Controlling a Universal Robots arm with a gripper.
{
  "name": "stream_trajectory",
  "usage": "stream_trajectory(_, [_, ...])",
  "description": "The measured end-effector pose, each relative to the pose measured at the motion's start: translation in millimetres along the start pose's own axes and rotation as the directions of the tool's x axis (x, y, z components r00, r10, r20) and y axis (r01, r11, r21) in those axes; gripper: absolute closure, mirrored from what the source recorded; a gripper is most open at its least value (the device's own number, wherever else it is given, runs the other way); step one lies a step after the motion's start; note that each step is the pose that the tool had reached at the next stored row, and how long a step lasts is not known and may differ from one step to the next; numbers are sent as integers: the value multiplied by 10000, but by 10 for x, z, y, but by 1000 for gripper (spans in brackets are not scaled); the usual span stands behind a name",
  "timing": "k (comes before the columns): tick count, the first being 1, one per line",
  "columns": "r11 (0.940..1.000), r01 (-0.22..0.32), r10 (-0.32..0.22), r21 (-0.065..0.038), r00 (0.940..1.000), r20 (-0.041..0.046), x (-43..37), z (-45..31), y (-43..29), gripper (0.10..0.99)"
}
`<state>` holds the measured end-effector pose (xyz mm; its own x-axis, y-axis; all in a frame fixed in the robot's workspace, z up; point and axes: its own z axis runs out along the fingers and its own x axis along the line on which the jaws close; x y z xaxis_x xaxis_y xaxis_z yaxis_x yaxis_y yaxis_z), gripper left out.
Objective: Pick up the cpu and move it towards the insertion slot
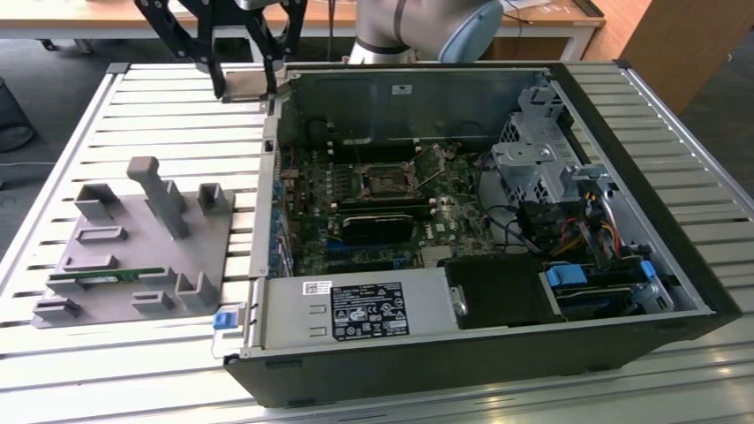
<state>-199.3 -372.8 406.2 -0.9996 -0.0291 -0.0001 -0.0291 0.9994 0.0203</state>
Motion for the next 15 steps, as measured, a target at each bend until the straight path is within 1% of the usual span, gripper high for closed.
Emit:
stream_trajectory(7, [10000,12,-12,0,10000,0,-132,2,51,541])
stream_trajectory(15, [10000,20,-20,-1,10000,0,-296,4,94,541])
